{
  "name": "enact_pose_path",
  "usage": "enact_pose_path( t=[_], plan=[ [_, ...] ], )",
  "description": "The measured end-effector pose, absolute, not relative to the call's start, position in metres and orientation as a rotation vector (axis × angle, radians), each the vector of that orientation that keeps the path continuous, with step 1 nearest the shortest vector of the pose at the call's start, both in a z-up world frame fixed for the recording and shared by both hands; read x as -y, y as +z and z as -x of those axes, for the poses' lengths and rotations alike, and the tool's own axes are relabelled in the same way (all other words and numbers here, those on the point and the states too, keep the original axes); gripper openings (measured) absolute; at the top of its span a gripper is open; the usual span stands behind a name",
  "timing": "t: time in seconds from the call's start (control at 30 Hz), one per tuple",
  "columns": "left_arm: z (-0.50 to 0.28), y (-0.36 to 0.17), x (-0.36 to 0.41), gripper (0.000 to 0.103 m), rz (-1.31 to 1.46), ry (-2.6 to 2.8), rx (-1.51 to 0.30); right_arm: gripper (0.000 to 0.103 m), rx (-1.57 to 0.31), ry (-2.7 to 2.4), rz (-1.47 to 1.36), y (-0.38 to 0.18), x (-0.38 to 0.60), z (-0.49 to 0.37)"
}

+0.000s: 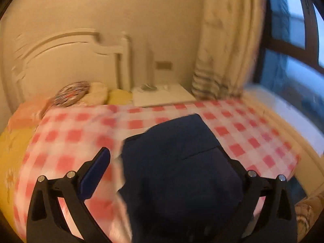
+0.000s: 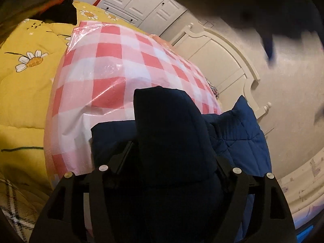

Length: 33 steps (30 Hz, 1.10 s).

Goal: Fold large clothes

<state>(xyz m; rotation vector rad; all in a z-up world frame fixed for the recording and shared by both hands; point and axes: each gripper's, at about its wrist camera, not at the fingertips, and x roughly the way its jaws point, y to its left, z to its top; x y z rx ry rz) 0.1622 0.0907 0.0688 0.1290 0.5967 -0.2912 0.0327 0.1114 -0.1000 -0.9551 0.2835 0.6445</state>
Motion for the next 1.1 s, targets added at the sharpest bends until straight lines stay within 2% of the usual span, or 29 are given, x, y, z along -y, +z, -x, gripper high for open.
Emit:
enact_pose_path(
  t=[0.1,0.2,0.27,0.37,0.43,0.53,0.6,0.67,0.8,0.9,0.97,1.1],
  plan=[
    [-0.218,0.035,-0.045,0.1,-0.295,-0.223,-0.7,0.078,-0.27,0.7,0.936,-0.096,-0.11,-0.029],
    [-0.25,-0.01,-0.038,0.101,-0.364,-0.136,-0.792,0.081,-0.263,0.785,0.923,-0.09,-0.099,-0.018],
    [-0.258,-0.033,-0.054,0.101,-0.292,-0.146,-0.822,0.079,-0.296,0.887,0.846,-0.074,-0.08,-0.013],
    [-0.243,-0.044,-0.098,0.101,-0.147,-0.088,-0.757,0.076,-0.3,1.032,0.637,-0.038,-0.027,-0.008],
    [-0.228,-0.051,-0.126,0.101,-0.069,-0.021,-0.729,0.075,-0.283,0.954,0.545,-0.019,0.005,-0.021],
    [-0.215,-0.061,-0.143,0.101,-0.009,0.015,-0.701,0.067,-0.317,0.772,0.376,0.005,0.049,-0.073],
    [-0.212,-0.059,-0.138,0.101,-0.045,0.046,-0.68,0.057,-0.36,0.693,0.245,0.017,0.073,-0.115],
    [-0.215,-0.058,-0.131,0.101,-0.086,0.073,-0.672,0.051,-0.423,0.59,0.138,0.023,0.093,-0.167],
    [-0.215,-0.061,-0.13,0.101,-0.105,0.11,-0.65,0.049,-0.54,0.501,0.055,0.017,0.092,-0.255],
    [-0.212,-0.061,-0.134,0.101,-0.087,0.12,-0.641,0.05,-0.689,0.513,0.178,-0.018,0.053,-0.301],
    [-0.216,-0.062,-0.139,0.101,-0.066,0.138,-0.655,0.05,-0.74,0.5,0.297,-0.054,0.027,-0.312],
    [-0.227,-0.071,-0.152,0.101,0.002,0.085,-0.721,0.05,-0.778,0.493,0.321,-0.058,0.025,-0.314]
  ],
)
